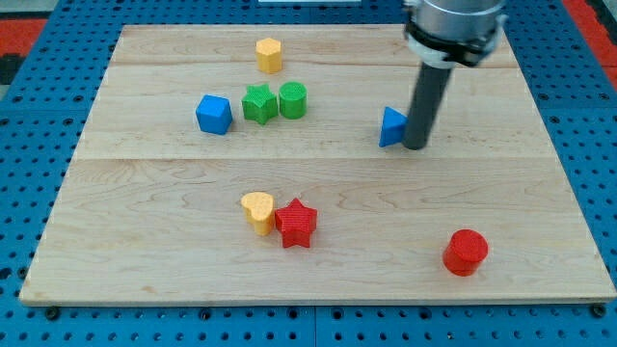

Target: Adjust the green blocks and blue blocks in a horizontal line

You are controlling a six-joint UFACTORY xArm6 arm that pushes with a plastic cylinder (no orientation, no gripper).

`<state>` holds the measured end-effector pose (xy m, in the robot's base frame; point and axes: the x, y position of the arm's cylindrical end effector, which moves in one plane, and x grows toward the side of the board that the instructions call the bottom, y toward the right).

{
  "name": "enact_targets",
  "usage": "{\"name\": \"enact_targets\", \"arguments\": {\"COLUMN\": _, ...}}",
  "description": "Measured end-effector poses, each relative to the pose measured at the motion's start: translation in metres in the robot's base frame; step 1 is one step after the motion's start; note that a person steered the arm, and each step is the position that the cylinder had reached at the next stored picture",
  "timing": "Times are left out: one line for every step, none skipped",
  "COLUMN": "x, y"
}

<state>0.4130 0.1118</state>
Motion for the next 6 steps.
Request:
{"name": "enact_targets", "arguments": {"x": -0.012, "y": 0.025}}
{"name": "enact_targets", "arguments": {"x": -0.036, "y": -0.001}}
{"name": "enact_targets", "arguments": {"x": -0.034, "y": -0.028}}
{"name": "enact_targets", "arguments": {"x": -0.034, "y": -0.018}}
{"name": "enact_targets", "arguments": {"x": -0.067, "y": -0.016}}
{"name": "enact_targets", "arguments": {"x": -0.135, "y": -0.049}}
